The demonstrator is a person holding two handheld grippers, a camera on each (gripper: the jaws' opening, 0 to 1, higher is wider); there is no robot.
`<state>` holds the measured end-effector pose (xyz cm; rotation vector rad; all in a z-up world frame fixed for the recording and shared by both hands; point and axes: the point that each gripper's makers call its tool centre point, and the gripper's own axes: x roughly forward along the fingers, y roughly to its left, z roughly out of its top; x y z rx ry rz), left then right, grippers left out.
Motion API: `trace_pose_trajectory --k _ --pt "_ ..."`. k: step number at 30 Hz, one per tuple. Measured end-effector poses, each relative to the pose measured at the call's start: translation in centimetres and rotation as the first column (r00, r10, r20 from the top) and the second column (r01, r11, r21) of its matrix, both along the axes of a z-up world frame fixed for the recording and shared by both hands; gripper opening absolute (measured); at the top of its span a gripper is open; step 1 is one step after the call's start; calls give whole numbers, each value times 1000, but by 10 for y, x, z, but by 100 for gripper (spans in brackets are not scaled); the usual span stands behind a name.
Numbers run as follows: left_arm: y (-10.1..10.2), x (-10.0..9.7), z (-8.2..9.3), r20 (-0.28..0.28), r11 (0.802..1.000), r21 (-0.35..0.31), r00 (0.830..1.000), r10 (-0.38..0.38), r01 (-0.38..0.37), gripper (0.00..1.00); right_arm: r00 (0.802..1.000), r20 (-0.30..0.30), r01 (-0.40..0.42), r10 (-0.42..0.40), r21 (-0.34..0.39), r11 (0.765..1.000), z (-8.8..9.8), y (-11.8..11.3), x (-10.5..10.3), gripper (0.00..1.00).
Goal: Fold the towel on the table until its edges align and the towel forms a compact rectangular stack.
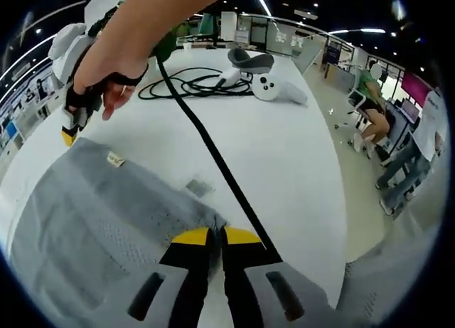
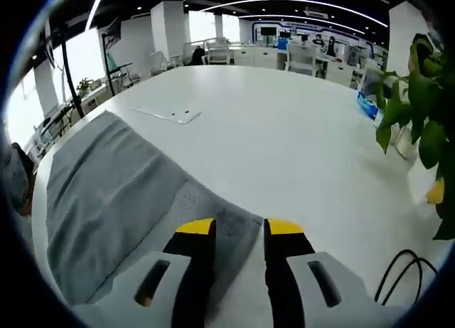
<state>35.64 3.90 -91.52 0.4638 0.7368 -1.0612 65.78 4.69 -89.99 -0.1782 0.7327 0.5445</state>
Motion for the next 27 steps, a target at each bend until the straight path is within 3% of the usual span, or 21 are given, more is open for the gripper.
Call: trace_pose_trajectory --k 2,5,9,14,22,27 --pt "0 0 0 -5 1000 -2 1000 3 -3 6 1000 -12 17 -17 2 1000 -4 -2 10 25" --pt "0 0 0 -9 1000 -1 1000 4 -4 6 998 -52 43 -43 -5 999 -15 -5 4 22" --pt "1 0 0 -10 1000 1 1000 1 -1 6 999 -45 19 -21 -30 999 -24 -3 5 19" --pt "1 1 0 -20 1000 -4 1000 12 -12 6 999 -50 -13 11 -38 999 -29 2 5 6" --pt "-4 4 14 -41 996 -57 997 64 -66 5 999 -8 -39 38 -98 994 -18 0 13 3" --pt "-11 12 31 -66 981 -138 990 126 -134 5 999 16 -43 45 -109 993 -6 -5 18 3"
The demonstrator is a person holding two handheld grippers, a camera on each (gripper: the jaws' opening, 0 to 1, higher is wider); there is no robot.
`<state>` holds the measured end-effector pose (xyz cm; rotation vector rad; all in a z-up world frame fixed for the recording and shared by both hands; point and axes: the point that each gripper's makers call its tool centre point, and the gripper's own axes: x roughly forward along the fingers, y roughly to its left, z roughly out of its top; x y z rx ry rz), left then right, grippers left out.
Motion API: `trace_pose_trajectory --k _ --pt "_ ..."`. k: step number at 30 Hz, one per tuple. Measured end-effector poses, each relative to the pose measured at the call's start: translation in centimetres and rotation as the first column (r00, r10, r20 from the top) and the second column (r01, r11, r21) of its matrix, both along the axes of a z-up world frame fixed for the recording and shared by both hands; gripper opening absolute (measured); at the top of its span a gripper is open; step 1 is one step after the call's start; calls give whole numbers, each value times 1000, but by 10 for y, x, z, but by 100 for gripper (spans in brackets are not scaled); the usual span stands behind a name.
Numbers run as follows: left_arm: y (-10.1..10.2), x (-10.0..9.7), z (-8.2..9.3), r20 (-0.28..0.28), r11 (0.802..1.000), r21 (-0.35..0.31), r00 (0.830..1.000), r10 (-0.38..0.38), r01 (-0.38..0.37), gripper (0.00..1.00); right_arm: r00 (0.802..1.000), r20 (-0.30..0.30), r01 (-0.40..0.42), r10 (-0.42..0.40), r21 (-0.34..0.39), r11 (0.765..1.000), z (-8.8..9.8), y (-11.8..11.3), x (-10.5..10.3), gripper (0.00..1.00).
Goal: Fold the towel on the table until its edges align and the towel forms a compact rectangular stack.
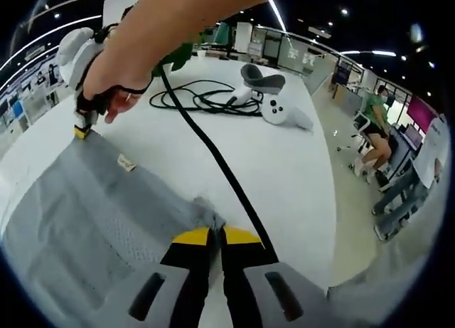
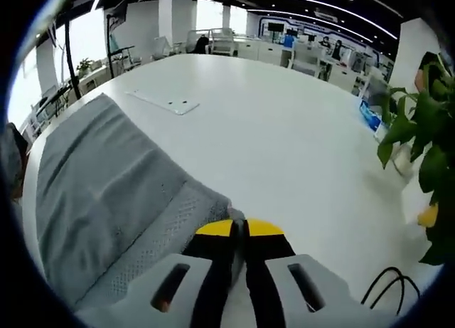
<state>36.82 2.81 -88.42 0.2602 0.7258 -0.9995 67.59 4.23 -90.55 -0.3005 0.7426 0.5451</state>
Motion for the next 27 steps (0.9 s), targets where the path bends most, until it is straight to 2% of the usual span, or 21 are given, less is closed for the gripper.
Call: trace_pose_trajectory --k 4,10,12,14,19,22,27 --pt "-2 6 12 -4 998 -46 999 41 -41 4 1000 19 -7 7 3 1000 18 -4 -1 3" --pt "-9 11 34 34 994 -96 998 56 -52 4 998 53 15 -16 28 1000 42 -9 0 3" --pt "-8 12 42 32 990 -119 997 75 -71 4 998 60 25 -27 40 999 48 -10 -1 3" --pt "-6 15 50 44 986 -143 995 95 -87 4 996 72 41 -46 67 997 67 -12 -4 3" --pt "-3 16 72 51 973 -203 991 122 -109 4 994 93 50 -58 91 995 84 -11 -8 3" --pt "-2 17 86 69 966 -230 989 134 -115 4 993 100 53 -62 94 994 89 -11 -3 3" --pt "-4 20 108 91 954 -275 985 150 -120 4 989 118 69 -83 117 991 109 -18 1 3"
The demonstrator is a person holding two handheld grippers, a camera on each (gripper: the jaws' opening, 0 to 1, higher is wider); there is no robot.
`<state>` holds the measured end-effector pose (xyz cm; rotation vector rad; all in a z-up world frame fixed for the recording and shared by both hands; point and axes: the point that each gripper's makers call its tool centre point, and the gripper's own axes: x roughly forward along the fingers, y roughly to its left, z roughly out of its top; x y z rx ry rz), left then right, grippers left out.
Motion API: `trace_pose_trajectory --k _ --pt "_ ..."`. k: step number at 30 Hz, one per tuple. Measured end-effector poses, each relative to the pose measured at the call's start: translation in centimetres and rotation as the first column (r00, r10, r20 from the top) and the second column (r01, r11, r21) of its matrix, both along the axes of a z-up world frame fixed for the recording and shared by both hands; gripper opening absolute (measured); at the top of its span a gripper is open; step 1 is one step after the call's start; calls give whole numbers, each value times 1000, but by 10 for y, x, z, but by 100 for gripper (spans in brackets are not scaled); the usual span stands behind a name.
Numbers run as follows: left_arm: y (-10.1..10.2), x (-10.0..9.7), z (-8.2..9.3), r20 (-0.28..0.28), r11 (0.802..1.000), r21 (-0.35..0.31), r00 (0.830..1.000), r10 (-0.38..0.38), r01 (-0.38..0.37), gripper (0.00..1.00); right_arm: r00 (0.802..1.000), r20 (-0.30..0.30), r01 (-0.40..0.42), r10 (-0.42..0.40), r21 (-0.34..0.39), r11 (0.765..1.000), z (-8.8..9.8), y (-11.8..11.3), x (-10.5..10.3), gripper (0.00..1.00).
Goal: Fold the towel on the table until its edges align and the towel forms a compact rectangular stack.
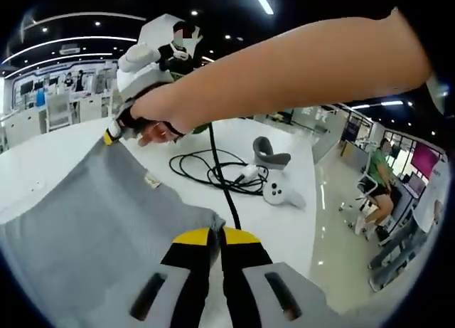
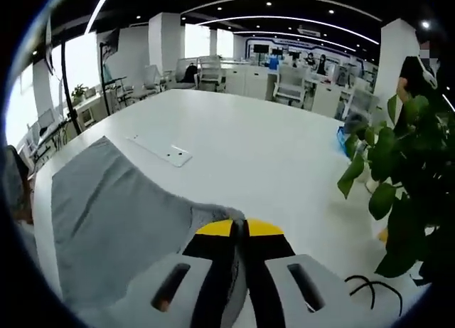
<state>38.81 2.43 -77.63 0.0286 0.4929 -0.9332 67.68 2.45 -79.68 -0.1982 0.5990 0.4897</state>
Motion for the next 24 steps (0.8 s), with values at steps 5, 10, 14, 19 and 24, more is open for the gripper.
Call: trace_pose_trajectory --k 5,10,14,19,24 --pt "-2 -2 15 5 999 -38 1000 3 -3 4 1000 13 20 -20 14 1000 16 -7 -1 3" --pt "-7 -3 38 25 995 -96 1000 7 -5 4 999 34 33 -33 27 999 35 -11 -3 3" --pt "-12 -5 48 41 994 -110 999 2 2 4 998 46 41 -43 41 998 45 -12 -2 3" --pt "-12 -8 60 53 991 -131 999 2 5 4 997 70 35 -37 39 999 60 -7 -2 2" --pt "-7 -7 88 79 984 -180 997 14 1 4 994 106 23 -28 41 999 86 2 1 2"
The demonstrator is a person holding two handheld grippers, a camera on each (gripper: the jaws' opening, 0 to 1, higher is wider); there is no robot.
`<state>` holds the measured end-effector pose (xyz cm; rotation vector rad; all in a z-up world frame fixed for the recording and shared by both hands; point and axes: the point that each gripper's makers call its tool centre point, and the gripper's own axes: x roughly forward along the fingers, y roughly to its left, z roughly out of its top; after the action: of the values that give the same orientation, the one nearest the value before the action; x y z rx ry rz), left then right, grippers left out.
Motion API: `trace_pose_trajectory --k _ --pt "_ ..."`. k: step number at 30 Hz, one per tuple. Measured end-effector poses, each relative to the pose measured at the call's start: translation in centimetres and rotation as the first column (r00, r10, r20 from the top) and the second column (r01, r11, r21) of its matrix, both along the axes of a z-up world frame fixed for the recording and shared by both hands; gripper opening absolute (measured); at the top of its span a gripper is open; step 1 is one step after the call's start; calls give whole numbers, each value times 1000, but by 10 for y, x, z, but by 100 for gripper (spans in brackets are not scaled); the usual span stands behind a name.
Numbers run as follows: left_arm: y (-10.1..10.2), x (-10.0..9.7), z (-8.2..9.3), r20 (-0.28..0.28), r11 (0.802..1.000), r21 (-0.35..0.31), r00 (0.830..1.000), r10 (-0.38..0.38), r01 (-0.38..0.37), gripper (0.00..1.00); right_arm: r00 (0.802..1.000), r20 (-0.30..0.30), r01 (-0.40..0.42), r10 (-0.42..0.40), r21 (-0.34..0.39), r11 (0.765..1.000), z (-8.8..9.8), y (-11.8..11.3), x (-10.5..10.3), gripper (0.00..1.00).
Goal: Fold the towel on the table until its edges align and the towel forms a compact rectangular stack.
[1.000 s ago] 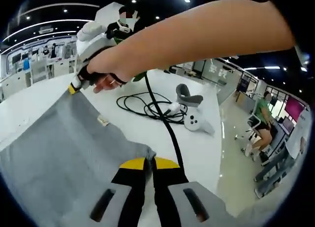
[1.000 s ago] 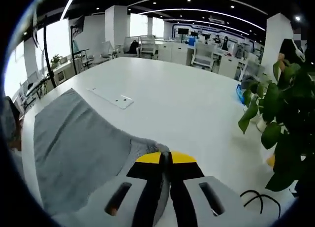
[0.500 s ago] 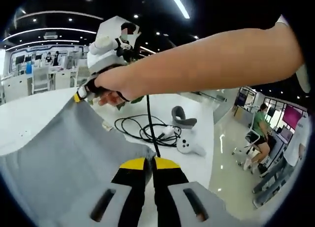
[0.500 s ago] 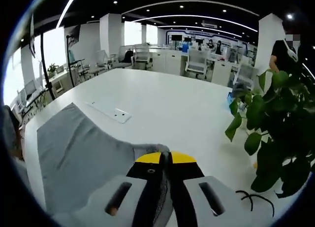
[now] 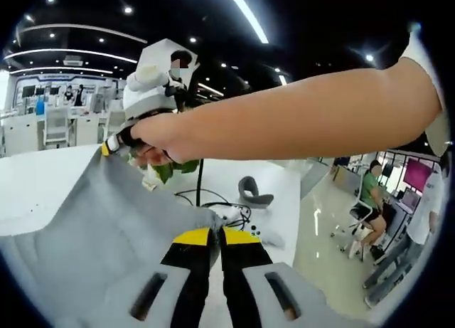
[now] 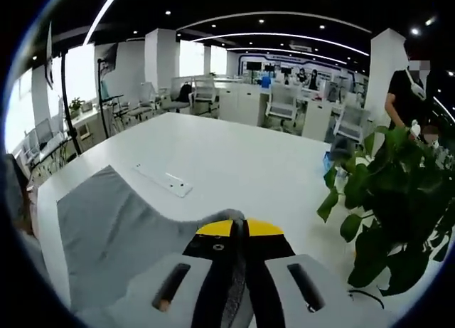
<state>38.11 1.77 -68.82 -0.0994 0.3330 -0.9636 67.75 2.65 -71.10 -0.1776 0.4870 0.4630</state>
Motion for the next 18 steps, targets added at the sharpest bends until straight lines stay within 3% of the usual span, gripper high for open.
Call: trace_pose_trajectory --k 6,11,18 --pt "10 2 37 39 998 -67 999 16 -14 4 999 32 -16 16 -2 1000 27 15 1 2" --pt "20 1 55 72 996 -87 997 24 -18 4 999 45 -19 19 1 1000 46 29 -1 2" --pt "61 3 74 86 990 -126 994 72 -61 4 999 40 -25 25 10 1000 65 55 -8 2"
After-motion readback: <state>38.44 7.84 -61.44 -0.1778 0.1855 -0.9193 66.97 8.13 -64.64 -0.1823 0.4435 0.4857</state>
